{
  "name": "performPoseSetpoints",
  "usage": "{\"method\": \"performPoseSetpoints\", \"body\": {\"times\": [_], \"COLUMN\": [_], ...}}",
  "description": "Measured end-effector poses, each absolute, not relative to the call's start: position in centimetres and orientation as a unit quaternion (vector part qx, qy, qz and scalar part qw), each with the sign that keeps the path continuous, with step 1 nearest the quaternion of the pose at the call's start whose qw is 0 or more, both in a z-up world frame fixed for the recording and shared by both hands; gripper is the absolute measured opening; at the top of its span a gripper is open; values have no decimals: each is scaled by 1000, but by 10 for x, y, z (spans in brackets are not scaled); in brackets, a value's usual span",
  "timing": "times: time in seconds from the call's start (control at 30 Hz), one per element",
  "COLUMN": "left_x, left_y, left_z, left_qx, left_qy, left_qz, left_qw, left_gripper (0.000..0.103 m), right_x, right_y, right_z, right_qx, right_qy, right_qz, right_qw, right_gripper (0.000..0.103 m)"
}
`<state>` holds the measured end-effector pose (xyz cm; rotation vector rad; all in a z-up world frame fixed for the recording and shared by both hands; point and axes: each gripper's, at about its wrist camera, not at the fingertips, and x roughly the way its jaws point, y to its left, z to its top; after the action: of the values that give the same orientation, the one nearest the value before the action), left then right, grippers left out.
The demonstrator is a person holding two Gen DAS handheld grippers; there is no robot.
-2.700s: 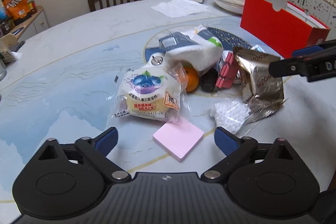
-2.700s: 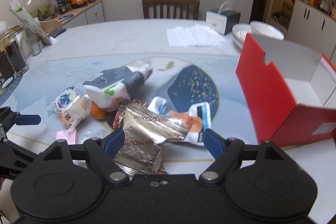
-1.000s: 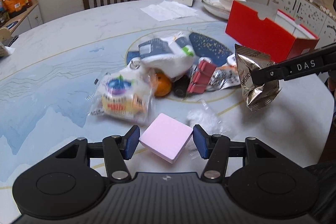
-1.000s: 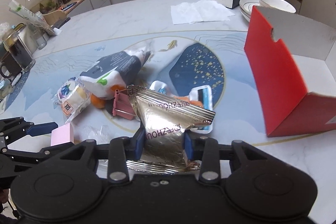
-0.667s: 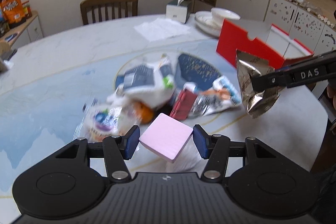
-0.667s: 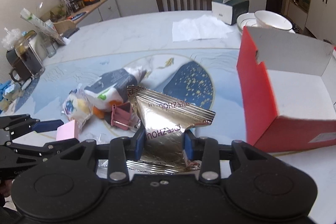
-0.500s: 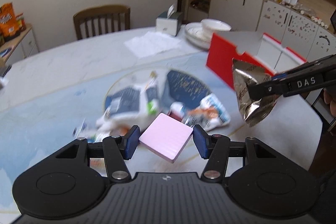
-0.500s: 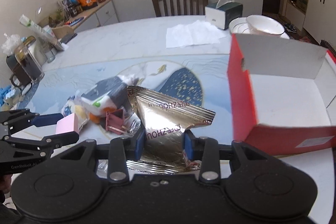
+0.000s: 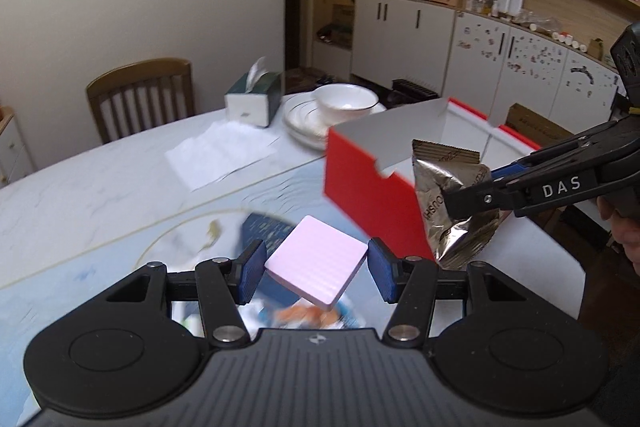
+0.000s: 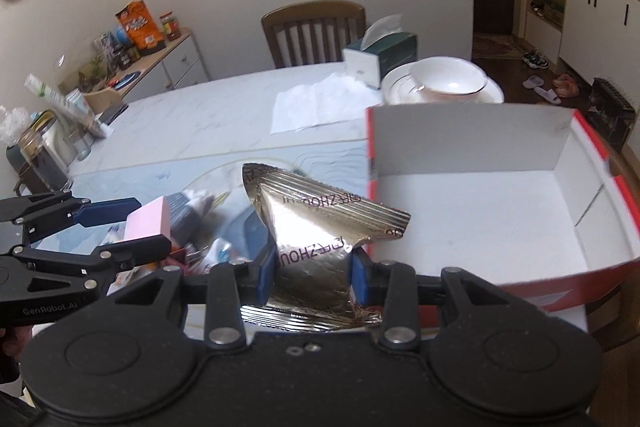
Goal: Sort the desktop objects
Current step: 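Carry the pink note pad and gold foil bag with both tools into the red box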
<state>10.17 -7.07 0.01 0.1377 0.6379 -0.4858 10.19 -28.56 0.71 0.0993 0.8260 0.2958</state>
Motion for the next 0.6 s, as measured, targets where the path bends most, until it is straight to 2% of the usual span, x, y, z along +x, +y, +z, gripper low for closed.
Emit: {"method": "performPoseSetpoints", "body": {"times": [0.6], "left_x": [150], "left_y": [-191], "left_z": [5], "left_qx": [111], "left_qy": [297], "left_qz": [-308], "left_qw": [897], "left_gripper": [54], "right_x": [133], "right_y": [-375], "right_z": [3], "right_qx": [37], "right_qy": [392], "right_qz": [93], "right_qw": [914], "right_gripper": [37]}}
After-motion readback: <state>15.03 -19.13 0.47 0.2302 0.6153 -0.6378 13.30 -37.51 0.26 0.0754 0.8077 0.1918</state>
